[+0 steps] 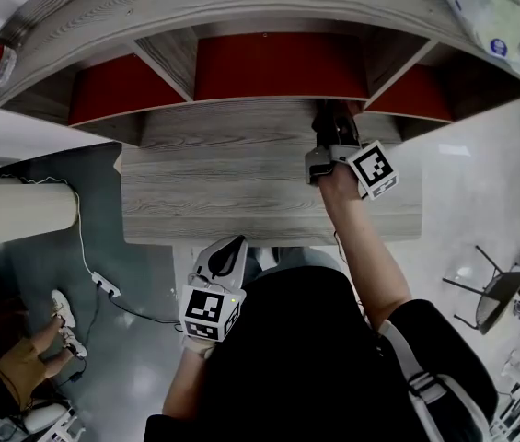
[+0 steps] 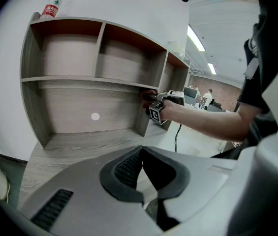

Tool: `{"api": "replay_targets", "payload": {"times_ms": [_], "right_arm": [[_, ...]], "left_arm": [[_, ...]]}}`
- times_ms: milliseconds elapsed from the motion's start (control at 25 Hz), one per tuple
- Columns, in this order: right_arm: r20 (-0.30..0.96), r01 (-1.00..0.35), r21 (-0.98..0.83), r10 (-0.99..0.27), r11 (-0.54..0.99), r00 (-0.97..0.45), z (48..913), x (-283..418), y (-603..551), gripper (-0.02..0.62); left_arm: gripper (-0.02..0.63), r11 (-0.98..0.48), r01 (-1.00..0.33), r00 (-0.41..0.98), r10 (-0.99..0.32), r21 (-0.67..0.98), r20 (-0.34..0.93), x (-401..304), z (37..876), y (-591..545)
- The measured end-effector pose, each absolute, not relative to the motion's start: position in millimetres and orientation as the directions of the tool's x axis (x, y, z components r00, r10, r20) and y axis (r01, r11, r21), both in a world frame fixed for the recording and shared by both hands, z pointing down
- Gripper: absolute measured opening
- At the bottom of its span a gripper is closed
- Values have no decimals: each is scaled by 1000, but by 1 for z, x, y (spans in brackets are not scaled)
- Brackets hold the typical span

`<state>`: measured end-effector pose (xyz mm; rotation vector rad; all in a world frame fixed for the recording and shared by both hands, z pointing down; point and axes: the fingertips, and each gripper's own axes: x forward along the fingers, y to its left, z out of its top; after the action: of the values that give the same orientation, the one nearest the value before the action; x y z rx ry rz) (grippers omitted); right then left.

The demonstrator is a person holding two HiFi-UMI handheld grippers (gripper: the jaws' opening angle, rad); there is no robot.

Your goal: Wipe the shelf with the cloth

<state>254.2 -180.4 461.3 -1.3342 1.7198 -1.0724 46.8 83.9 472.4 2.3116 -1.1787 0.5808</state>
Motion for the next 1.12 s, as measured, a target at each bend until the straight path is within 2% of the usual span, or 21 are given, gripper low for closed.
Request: {"api": "replay_targets", "payload": {"times_ms": [440,840,1120], "right_arm": [[-137,-272,-947,-981,170,-137,464,256,-224,89],[-91,-280,-956,-996,93,-22,504,266,-255,91],[-20,-284,-959,-1000,20,-3,557,268,-255,81]], "left_arm": [[6,-478,-851,507,-639,219,578,37,474,75],[6,-466,-856,499,-629,225,596,34,480,65],[6,-453,-862,489,-627,227,606,29,483,63]]}}
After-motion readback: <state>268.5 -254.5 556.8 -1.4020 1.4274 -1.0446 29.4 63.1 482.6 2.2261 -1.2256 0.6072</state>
